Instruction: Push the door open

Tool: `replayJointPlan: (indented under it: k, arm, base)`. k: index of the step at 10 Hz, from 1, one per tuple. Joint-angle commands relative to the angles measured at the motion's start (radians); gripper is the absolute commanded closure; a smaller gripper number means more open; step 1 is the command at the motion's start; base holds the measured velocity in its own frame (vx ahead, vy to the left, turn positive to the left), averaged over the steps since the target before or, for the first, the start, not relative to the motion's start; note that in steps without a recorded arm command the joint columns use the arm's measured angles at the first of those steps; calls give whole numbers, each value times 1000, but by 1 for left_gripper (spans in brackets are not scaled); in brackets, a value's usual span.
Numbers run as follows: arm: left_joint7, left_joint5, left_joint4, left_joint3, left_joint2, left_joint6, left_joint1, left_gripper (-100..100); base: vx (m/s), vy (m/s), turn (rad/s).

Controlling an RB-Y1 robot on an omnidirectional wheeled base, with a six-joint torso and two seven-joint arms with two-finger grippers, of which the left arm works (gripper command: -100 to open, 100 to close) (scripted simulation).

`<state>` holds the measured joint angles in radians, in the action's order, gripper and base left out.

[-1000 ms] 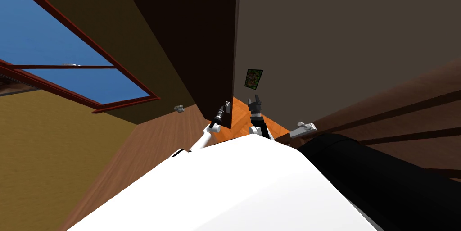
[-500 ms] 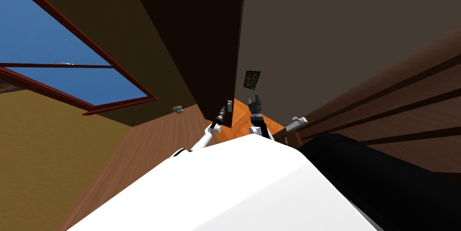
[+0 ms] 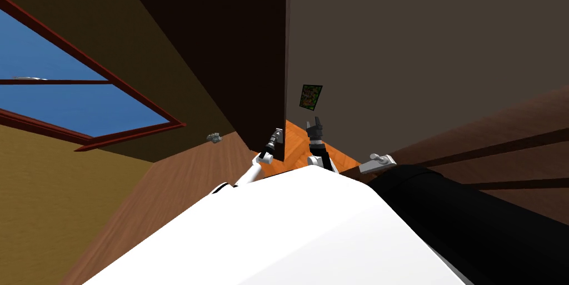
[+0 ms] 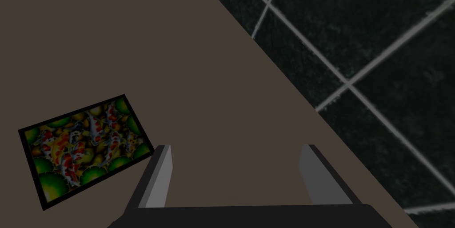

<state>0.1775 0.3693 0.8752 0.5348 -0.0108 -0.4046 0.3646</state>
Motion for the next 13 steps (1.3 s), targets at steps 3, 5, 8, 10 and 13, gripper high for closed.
replayJointPlan:
  k: [3, 5, 8, 10, 13]
  arm:
    - [3, 0, 14, -4, 15, 7, -4, 100]
    - [3, 0, 14, -4, 15, 7, -4, 100]
    - [3, 0, 14, -4, 15, 7, -4, 100]
    - [6, 0, 8, -17, 5, 8, -5, 100]
    - [9, 1, 2, -39, -6, 6, -2, 100]
  base:
    - [74, -41, -6]
    - [-26, 15, -7]
    - [-4, 3, 1]
    - [74, -87, 27]
    - [92, -152, 40]
